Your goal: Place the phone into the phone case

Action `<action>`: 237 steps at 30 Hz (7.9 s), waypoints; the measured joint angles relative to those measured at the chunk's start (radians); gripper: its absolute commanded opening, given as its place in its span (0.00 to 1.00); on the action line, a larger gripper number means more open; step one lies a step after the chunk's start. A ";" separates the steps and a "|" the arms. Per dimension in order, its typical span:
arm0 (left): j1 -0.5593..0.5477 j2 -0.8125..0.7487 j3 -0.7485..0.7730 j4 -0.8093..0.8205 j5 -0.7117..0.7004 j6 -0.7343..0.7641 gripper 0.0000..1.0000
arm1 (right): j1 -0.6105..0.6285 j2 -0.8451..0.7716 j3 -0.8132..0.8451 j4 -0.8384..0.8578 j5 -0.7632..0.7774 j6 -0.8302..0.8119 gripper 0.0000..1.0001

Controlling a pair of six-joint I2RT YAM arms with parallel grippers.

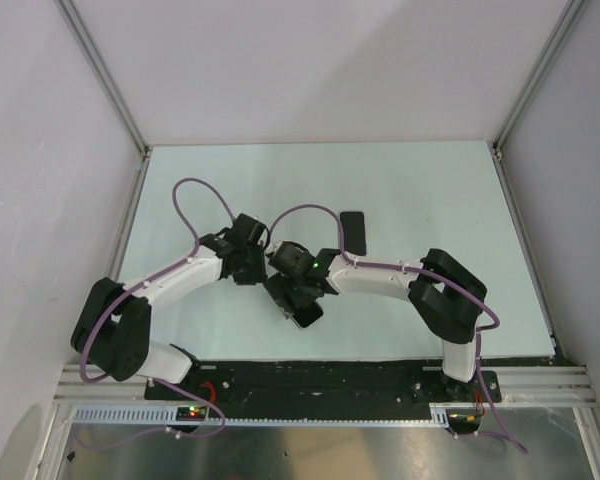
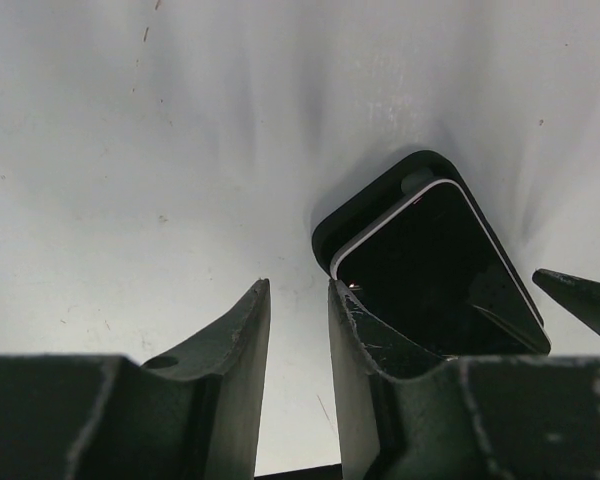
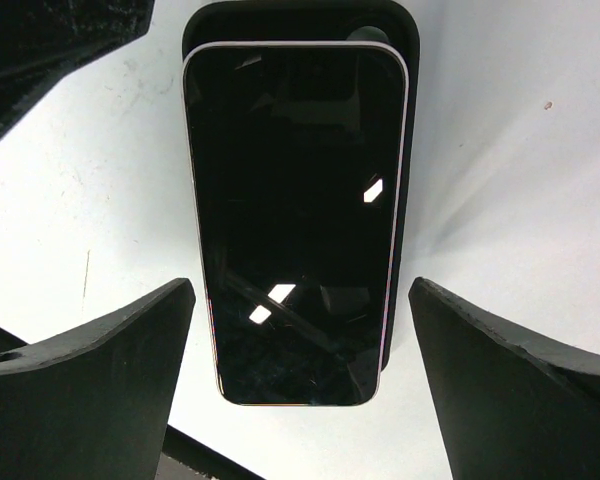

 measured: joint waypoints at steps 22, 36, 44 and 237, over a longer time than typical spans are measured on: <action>-0.037 -0.073 -0.122 0.095 0.142 -0.129 0.15 | -0.104 -0.196 -0.073 0.114 -0.008 0.103 0.64; -0.081 -0.077 -0.139 0.154 0.160 -0.214 0.08 | -0.225 -0.055 -0.075 0.233 -0.192 0.187 0.54; -0.082 -0.077 -0.158 0.161 0.128 -0.233 0.12 | -0.230 -0.019 -0.075 0.259 -0.226 0.198 0.54; -0.096 0.099 -0.064 0.234 -0.108 -0.205 0.00 | -0.070 -0.208 -0.331 0.050 -0.118 0.428 0.34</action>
